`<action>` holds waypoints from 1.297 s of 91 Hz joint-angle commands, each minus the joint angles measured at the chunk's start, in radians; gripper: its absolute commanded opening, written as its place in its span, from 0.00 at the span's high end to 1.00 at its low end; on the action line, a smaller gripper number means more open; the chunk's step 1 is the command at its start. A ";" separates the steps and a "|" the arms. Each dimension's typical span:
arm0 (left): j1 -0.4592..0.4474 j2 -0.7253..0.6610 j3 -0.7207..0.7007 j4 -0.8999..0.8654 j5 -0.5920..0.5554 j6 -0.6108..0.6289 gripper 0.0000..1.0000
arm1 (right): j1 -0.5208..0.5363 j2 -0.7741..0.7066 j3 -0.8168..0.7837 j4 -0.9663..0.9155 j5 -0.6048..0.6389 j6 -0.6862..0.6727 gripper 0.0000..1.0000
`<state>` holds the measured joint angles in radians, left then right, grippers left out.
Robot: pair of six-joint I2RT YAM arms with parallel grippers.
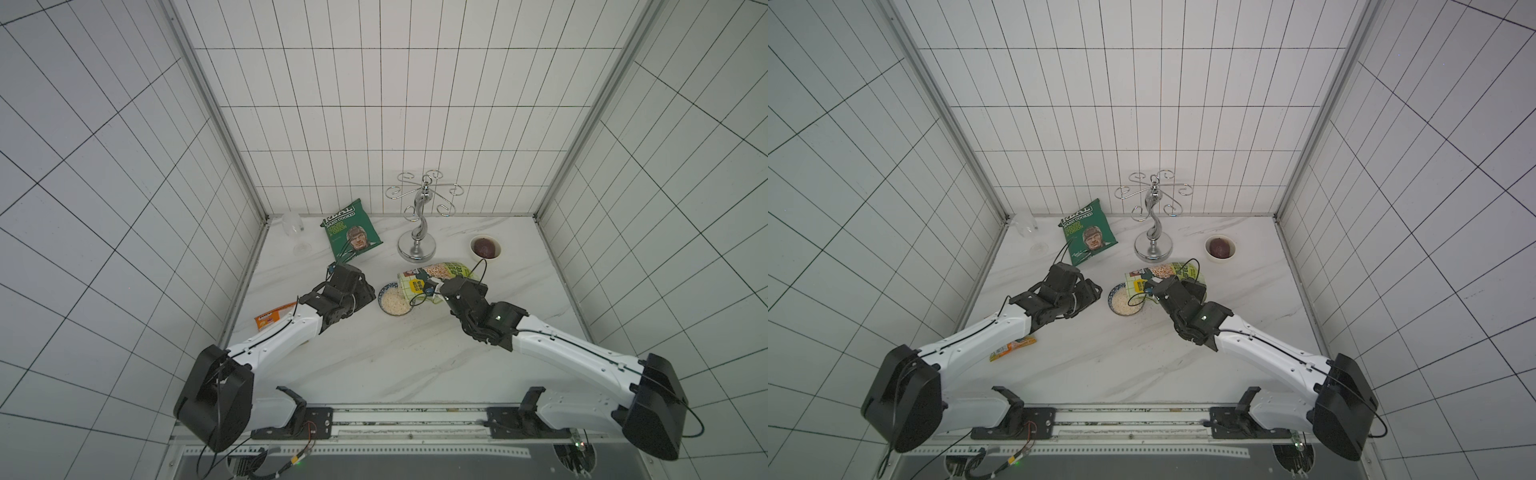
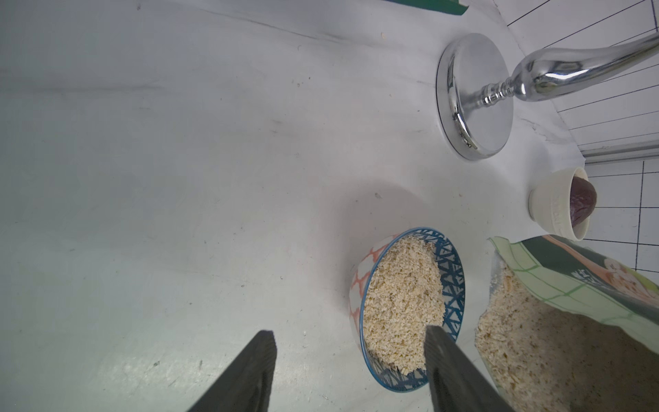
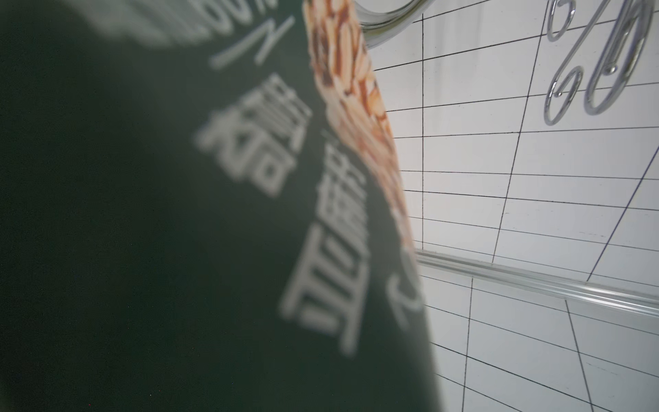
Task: Pour the oats into the breakfast bowl
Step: Pour the oats into the bowl, then place the oats bag at the center of the board.
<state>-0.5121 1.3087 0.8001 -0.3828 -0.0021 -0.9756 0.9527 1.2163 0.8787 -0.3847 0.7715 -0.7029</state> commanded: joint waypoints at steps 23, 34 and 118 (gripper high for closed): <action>0.005 -0.046 0.022 -0.015 0.000 0.014 0.32 | -0.044 -0.085 0.008 0.085 -0.087 0.308 1.00; 0.005 -0.068 0.010 -0.007 -0.003 0.007 0.32 | -0.089 -0.135 -0.021 0.117 -0.213 0.450 1.00; -0.170 0.014 0.031 0.109 0.039 -0.009 0.32 | -0.232 -0.211 -0.442 0.526 -0.534 1.167 0.70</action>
<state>-0.6617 1.3010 0.8001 -0.3061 0.0494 -0.9779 0.7254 1.0302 0.4526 0.0151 0.2493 0.3870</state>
